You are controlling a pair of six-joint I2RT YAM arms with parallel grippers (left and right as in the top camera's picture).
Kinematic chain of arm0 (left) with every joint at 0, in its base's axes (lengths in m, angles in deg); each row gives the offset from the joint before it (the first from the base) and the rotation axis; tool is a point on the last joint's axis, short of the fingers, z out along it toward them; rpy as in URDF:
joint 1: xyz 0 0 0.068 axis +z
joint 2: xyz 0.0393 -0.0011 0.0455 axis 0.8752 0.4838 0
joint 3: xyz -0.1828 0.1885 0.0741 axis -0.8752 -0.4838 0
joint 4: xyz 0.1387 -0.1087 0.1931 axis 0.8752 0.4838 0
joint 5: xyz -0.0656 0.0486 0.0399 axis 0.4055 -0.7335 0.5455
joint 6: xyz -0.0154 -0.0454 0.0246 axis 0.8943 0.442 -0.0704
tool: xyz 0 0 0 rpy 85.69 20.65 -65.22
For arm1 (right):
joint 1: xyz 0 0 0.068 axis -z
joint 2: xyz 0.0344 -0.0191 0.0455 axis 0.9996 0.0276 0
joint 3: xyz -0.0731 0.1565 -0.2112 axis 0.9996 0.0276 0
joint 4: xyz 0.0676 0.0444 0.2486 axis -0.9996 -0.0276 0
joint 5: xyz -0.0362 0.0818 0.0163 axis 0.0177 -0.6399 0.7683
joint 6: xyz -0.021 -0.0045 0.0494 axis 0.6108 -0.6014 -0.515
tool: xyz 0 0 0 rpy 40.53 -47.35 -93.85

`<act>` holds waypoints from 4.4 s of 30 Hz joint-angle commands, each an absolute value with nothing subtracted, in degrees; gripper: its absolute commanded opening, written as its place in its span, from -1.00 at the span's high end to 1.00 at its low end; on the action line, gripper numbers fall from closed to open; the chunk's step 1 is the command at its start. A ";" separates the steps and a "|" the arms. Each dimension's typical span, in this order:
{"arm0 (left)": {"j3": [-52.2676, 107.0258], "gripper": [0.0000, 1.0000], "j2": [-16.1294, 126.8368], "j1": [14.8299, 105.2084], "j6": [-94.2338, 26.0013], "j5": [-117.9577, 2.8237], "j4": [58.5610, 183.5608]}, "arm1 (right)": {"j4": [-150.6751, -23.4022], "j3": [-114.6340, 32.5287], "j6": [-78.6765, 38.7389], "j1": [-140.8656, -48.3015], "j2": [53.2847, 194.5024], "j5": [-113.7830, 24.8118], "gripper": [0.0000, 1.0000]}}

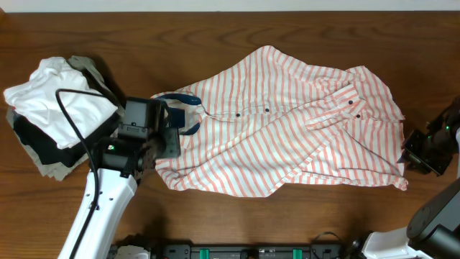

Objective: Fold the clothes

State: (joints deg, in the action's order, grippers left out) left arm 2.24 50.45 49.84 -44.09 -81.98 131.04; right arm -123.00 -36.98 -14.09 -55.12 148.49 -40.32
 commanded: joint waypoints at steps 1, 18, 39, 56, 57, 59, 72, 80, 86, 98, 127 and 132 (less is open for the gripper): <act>2.81 -0.14 50.29 50.28 -45.89 -82.40 125.57 | -119.77 -37.74 -15.25 -55.06 147.09 -42.27 0.47; 2.81 -0.09 70.60 50.28 -46.76 -77.68 97.23 | -90.39 -42.18 -8.69 -61.79 149.48 -58.73 0.98; 2.81 0.14 92.26 48.73 -48.90 -67.66 78.67 | -77.48 -42.16 -7.95 -68.63 173.10 -49.46 0.98; 3.05 0.41 107.06 48.88 -50.04 -71.10 51.44 | -69.17 -42.18 -10.72 -65.13 180.86 -33.85 0.95; 3.18 0.46 107.30 48.88 -49.65 -71.23 50.30 | -68.82 -42.18 -10.75 -64.91 180.86 -33.87 0.94; 3.73 0.57 107.38 48.88 -49.01 -71.71 49.73 | -68.12 -42.18 -10.72 -64.76 180.86 -33.87 0.93; 4.12 0.10 105.22 48.88 -45.19 -70.59 50.32 | -65.83 -42.20 -10.75 -64.85 180.84 -39.01 0.52; 4.12 -0.47 91.12 49.08 -44.97 -71.01 53.03 | -71.53 -45.04 -10.22 -64.80 180.51 -43.80 0.23; 5.50 -0.96 82.01 52.21 -44.97 -71.71 66.32 | -81.50 -51.36 -8.71 -64.83 176.43 -43.80 0.01; 17.41 -0.96 82.49 53.63 -54.78 -70.59 94.30 | -92.32 -54.83 -8.73 -64.96 164.82 -44.58 -0.09; 20.78 -0.96 108.94 50.41 -85.38 -62.90 71.61 | -97.76 -54.83 -8.34 -69.00 163.84 -44.87 -0.08; 21.06 -0.97 110.73 50.41 -85.36 -62.86 68.40 | -97.80 -54.83 -8.32 -69.00 163.84 -44.87 -0.08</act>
State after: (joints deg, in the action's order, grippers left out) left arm 20.38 109.33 50.35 -84.29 -63.42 69.45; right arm -97.76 -54.44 -9.06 -68.58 164.25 -44.58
